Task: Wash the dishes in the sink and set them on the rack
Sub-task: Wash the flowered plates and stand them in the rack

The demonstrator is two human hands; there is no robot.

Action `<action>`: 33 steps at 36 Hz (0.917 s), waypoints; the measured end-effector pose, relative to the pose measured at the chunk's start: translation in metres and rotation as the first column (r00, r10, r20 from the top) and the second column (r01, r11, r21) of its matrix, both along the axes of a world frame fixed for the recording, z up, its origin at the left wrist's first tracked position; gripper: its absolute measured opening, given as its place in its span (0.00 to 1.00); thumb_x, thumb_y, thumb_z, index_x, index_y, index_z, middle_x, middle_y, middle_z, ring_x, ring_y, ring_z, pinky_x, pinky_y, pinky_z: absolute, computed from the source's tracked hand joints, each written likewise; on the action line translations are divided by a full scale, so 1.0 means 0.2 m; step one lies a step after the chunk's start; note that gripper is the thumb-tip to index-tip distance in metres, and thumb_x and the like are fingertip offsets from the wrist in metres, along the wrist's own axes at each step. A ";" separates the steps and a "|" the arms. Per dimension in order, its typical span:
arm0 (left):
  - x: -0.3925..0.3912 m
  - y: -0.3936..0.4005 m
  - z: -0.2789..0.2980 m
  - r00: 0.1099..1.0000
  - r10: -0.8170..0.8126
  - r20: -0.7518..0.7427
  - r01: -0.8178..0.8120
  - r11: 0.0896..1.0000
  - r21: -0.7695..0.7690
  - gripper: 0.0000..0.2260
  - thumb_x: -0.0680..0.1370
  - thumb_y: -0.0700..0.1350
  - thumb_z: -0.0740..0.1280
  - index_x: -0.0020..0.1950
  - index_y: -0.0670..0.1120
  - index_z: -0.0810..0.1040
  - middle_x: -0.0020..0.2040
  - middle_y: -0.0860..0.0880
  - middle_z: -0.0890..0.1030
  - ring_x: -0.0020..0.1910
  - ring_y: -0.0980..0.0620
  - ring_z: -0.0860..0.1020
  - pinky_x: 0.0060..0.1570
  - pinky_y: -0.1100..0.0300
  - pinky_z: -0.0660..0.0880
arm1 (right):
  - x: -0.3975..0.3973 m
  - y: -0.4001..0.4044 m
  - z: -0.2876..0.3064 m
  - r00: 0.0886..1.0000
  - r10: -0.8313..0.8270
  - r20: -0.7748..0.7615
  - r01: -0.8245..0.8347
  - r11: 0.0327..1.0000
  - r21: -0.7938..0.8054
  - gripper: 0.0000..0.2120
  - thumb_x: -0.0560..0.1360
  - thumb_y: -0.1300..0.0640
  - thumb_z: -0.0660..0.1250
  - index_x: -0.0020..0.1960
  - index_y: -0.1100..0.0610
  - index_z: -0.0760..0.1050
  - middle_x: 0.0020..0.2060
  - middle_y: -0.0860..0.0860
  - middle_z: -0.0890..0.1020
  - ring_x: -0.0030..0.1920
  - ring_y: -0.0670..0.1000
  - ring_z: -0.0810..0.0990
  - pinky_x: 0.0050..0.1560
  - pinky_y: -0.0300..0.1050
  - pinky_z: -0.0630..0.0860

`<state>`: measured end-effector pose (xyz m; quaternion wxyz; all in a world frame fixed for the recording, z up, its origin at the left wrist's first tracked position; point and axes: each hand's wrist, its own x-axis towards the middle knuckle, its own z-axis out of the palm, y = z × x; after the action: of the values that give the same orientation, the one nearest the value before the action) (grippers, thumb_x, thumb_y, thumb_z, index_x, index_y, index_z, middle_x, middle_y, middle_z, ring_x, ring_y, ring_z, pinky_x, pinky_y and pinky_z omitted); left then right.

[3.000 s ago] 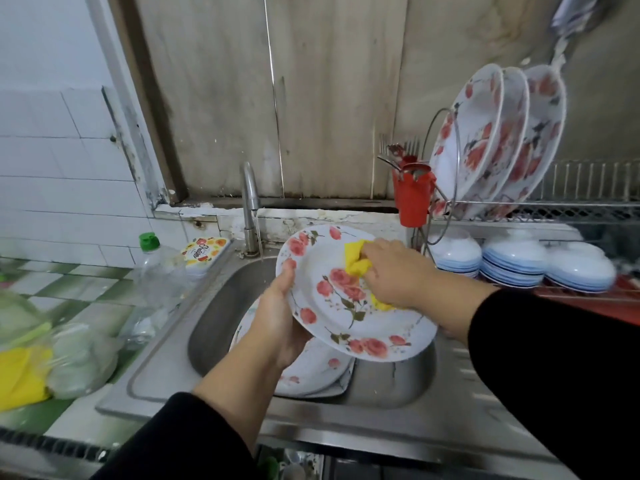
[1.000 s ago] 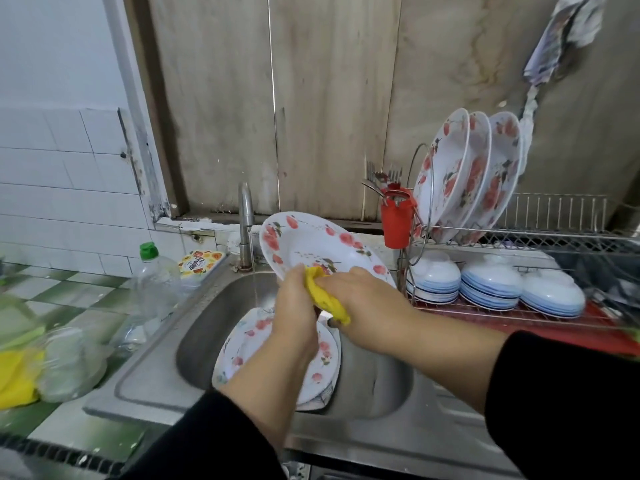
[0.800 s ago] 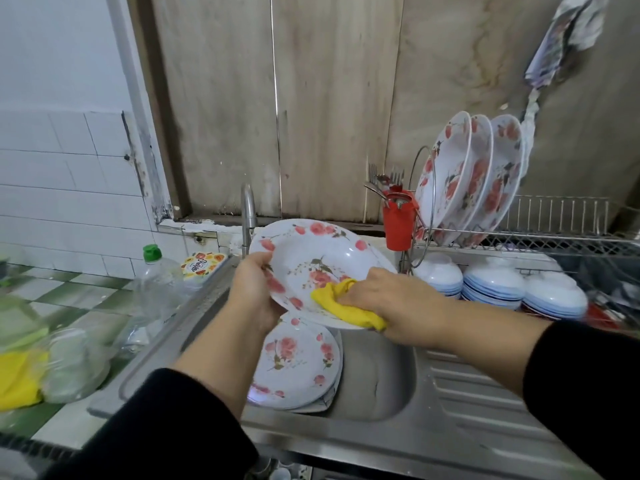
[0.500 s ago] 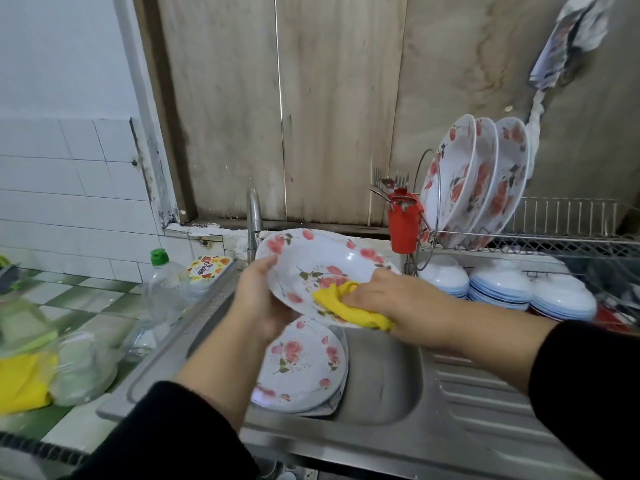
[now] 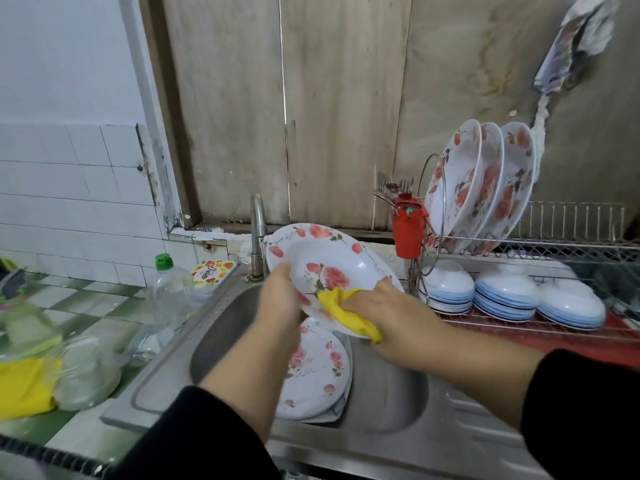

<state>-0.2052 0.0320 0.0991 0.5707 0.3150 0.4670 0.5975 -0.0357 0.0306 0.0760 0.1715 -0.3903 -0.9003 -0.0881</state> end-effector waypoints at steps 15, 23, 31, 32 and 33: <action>0.05 -0.06 -0.20 1.000 0.015 0.007 -0.013 0.975 -0.224 0.28 0.80 0.60 0.57 0.76 0.46 0.61 0.74 0.46 0.65 0.73 0.46 0.62 0.71 0.47 0.57 | -0.05 -0.02 0.02 0.103 -0.589 -0.802 -0.344 0.735 -0.584 0.13 0.73 0.67 0.69 0.55 0.56 0.78 0.39 0.50 0.84 0.34 0.47 0.81 0.33 0.41 0.78; -0.02 -0.01 -0.37 0.830 0.129 0.542 -0.024 0.980 -0.196 0.15 0.82 0.52 0.57 0.63 0.46 0.75 0.53 0.43 0.81 0.62 0.41 0.75 0.65 0.40 0.67 | -0.03 -0.01 -0.11 -0.207 -0.774 -0.599 -0.658 0.563 -0.500 0.08 0.73 0.62 0.67 0.52 0.60 0.79 0.44 0.57 0.85 0.39 0.54 0.85 0.42 0.52 0.81; -0.16 -0.04 -0.31 0.879 0.401 0.258 -0.379 0.916 -0.132 0.10 0.80 0.49 0.63 0.61 0.51 0.73 0.48 0.52 0.80 0.45 0.50 0.78 0.45 0.53 0.74 | 0.01 0.02 -0.21 -0.096 -0.772 -0.628 -0.331 0.620 -0.711 0.09 0.73 0.54 0.71 0.42 0.61 0.77 0.25 0.56 0.75 0.19 0.52 0.70 0.19 0.39 0.66; -0.17 -0.04 -0.31 0.877 0.434 0.204 -0.425 0.901 -0.087 0.09 0.80 0.49 0.63 0.59 0.52 0.73 0.47 0.53 0.79 0.45 0.53 0.77 0.48 0.53 0.73 | 0.01 0.02 -0.22 -0.075 -0.757 -0.650 -0.268 0.643 -0.718 0.08 0.75 0.56 0.69 0.44 0.62 0.77 0.24 0.57 0.75 0.18 0.51 0.69 0.18 0.38 0.65; -0.17 -0.05 -0.31 0.874 0.459 0.159 -0.458 0.888 -0.043 0.07 0.80 0.48 0.62 0.58 0.53 0.73 0.46 0.54 0.79 0.44 0.54 0.77 0.50 0.55 0.72 | 0.01 0.03 -0.22 -0.048 -0.737 -0.674 -0.221 0.666 -0.713 0.07 0.76 0.58 0.67 0.45 0.62 0.77 0.24 0.57 0.75 0.19 0.52 0.70 0.19 0.38 0.65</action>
<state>-0.2399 0.0227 0.0372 0.4502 0.1436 0.4806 0.7387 -0.0334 0.0358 0.0326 0.5698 -0.5480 -0.3645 0.4921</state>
